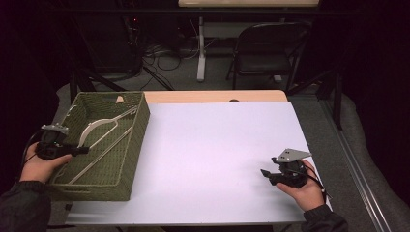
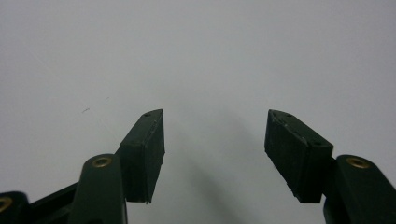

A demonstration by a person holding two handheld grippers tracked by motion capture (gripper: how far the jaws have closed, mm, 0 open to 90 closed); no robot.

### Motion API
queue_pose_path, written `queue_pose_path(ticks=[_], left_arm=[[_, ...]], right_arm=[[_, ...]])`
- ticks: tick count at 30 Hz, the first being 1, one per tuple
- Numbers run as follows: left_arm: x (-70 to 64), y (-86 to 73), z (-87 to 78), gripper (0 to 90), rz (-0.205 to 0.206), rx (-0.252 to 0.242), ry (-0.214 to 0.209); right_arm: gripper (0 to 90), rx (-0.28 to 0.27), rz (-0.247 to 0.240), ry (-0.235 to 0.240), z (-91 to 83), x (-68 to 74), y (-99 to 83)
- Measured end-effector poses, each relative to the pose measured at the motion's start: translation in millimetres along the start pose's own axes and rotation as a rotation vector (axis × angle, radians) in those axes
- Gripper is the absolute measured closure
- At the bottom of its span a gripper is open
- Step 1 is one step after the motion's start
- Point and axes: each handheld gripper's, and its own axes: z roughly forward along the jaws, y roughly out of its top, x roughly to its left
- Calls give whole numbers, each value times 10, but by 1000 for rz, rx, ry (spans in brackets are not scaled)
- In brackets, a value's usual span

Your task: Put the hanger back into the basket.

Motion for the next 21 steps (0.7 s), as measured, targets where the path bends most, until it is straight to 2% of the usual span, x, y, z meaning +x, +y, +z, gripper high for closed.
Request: queue_pose_path(ticks=[1,3,5,7,8,14,18,21], left_arm=[[-15,7,-44,581,20,-34,52],[-26,13,-119,494,41,-81,110],[-29,6,-219,493,34,-136,138],[-28,-2,-309,461,30,-162,168],[-20,-10,-378,451,4,-169,158],[-56,-40,-478,440,-1,-179,152],[-116,-52,-528,424,-30,-189,109],[-202,-40,-569,408,-30,-202,91]], right_arm=[[378,12,-3,-4,-12,-4,5],[378,-3,2,-3,-6,-3,2],[377,-6,3,-4,-6,-2,1],[378,-9,3,-6,-7,0,0],[377,-9,2,-6,-7,1,-1],[377,-8,3,-4,-7,0,-2],[376,-9,3,-7,0,3,-4],[375,-9,4,-6,-2,5,-5]])
